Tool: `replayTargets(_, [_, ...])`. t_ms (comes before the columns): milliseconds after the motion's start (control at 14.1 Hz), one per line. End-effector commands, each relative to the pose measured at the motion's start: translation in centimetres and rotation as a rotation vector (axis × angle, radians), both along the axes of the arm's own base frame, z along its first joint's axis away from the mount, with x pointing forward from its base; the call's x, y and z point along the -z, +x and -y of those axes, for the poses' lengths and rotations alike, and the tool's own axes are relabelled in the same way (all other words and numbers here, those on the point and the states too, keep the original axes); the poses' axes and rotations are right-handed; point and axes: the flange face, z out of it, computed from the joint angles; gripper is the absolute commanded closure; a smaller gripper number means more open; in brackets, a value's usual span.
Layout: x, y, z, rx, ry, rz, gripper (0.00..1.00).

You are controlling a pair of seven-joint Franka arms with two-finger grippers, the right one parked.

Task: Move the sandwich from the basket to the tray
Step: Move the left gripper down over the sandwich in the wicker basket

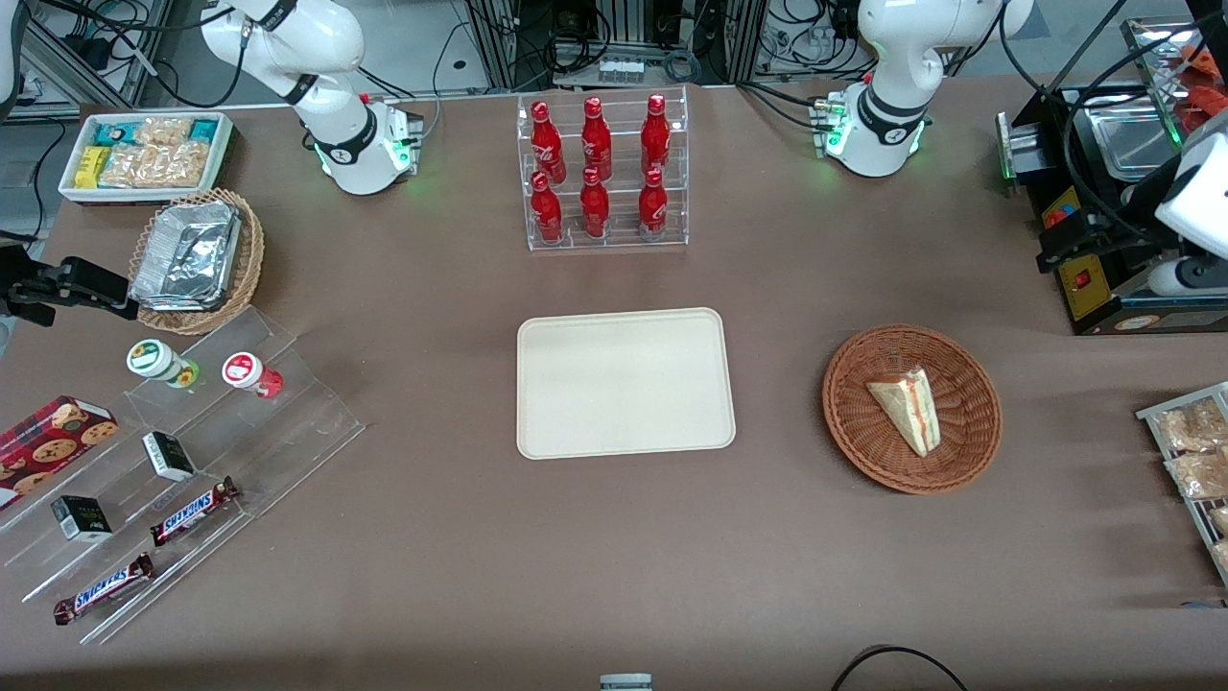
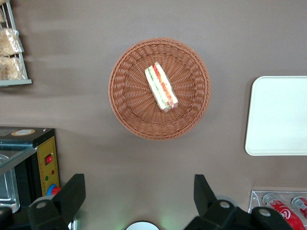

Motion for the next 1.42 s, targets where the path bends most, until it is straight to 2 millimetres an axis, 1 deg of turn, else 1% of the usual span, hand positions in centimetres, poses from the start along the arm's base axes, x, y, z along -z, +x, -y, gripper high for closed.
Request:
replayTargets(0, [-0.6, 0.5, 0.0, 0.013, -0.008, 0.001, 0.00])
replayTargets(71, [-0.5, 0.5, -0.1, 0.009, -0.010, -0.002, 0.00])
replayTargets(142, [0.1, 0.8, 0.1, 0.016, -0.004, -0.002, 0.00])
replayTargets(283, [3.2, 2.2, 0.2, 0.023, 0.046, -0.028, 0.00])
replayTargets(354, [5.4, 2.8, 0.6, 0.028, 0.067, -0.045, 0.00])
replayTargets(425, [7.2, 3.3, 0.8, 0.033, 0.069, -0.040, 0.00])
replayTargets(637, [13.1, 3.8, 1.1, -0.029, 0.066, 0.007, 0.00])
replayTargets(779, [17.0, 3.8, 1.3, -0.130, 0.059, 0.027, 0.00])
replayTargets(991, [21.9, 3.1, 1.9, -0.229, 0.053, 0.060, 0.00])
replayTargets(1062, [23.2, 2.8, 2.0, -0.268, 0.049, 0.079, 0.00])
replayTargets(1345, [28.3, 2.2, 5.0, -0.333, 0.036, 0.110, 0.00])
